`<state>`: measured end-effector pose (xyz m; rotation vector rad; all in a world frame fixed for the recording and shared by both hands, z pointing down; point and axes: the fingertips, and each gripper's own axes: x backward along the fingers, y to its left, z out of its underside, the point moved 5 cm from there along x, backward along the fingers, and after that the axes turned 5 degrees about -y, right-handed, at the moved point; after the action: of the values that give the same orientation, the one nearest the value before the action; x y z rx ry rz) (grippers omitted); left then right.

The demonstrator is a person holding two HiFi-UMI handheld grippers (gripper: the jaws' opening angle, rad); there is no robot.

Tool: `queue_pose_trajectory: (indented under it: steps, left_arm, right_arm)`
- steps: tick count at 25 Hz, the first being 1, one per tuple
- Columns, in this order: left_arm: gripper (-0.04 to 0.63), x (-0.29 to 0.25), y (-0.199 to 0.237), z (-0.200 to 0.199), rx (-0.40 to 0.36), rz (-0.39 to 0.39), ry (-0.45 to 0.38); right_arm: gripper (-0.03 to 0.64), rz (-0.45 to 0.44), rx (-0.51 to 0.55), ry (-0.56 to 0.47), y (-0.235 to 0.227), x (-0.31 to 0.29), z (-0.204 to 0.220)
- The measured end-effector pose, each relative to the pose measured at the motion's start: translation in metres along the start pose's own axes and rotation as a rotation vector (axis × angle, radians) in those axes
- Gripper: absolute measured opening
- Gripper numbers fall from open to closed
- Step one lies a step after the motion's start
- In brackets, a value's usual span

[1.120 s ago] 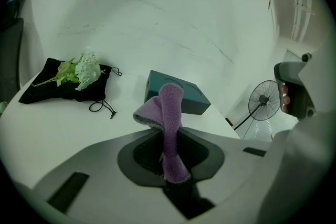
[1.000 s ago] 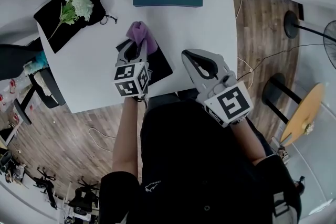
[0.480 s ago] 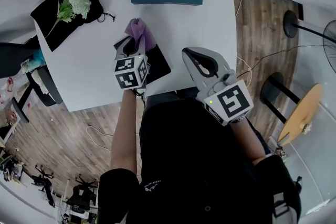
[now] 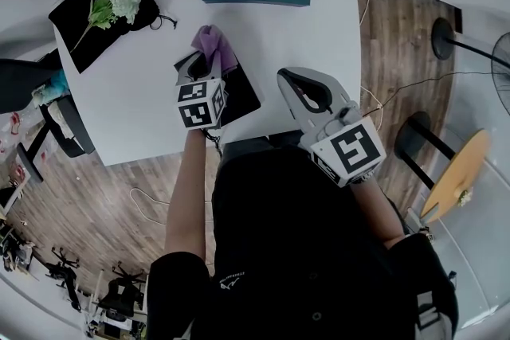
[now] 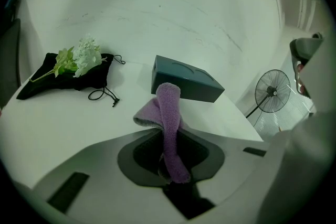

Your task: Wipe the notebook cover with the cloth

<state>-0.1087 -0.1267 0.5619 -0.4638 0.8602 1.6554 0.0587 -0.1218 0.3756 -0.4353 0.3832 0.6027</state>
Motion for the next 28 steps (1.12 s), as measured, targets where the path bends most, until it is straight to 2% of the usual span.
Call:
queue_pose_trajectory:
  steps: [28]
  left_arm:
    - [0.069, 0.016, 0.016, 0.006, 0.03, -0.043, 0.002]
  right_arm:
    - [0.003, -0.025, 0.018, -0.002, 0.012, -0.001, -0.001]
